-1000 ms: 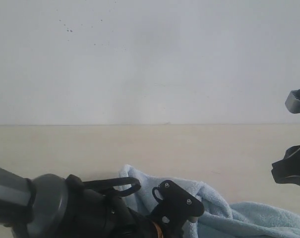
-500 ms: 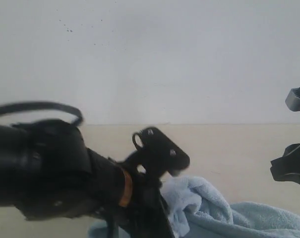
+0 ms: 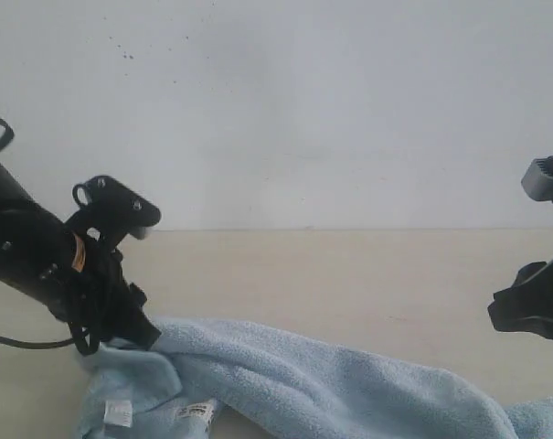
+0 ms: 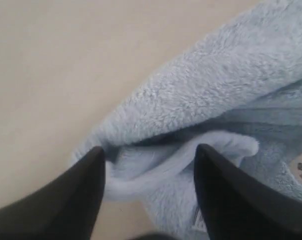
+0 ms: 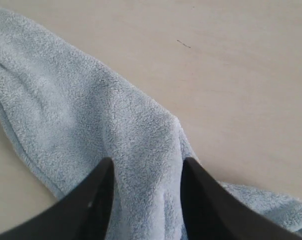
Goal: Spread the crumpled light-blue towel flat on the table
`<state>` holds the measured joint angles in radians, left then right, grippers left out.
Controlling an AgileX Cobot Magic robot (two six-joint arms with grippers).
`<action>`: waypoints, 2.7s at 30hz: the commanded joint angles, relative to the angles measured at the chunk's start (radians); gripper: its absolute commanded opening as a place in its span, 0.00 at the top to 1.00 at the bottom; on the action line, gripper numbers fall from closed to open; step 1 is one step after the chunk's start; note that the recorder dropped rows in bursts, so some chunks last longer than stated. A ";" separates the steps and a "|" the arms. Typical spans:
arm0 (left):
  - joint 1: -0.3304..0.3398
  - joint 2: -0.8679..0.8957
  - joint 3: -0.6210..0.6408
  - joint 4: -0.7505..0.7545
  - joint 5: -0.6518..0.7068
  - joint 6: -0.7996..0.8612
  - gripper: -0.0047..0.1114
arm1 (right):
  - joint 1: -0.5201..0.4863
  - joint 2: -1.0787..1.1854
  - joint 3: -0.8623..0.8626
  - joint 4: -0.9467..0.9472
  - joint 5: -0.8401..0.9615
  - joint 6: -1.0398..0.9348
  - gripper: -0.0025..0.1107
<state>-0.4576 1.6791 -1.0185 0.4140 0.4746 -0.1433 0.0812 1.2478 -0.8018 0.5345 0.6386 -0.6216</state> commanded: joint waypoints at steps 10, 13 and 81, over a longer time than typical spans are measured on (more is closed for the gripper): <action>-0.016 -0.102 0.062 -0.188 -0.013 0.168 0.48 | -0.002 0.001 0.002 -0.007 0.117 -0.042 0.61; -0.016 -0.150 0.129 -0.192 -0.031 0.158 0.48 | -0.002 0.001 0.002 -0.008 0.119 -0.044 0.61; -0.073 -0.438 0.253 1.330 -1.204 -1.931 0.60 | -0.002 0.001 0.002 0.064 0.113 -0.065 0.61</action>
<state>-0.5495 1.2619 -0.7553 1.7311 -0.7834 -2.0422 0.0812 1.2478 -0.8018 0.5893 0.7467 -0.6760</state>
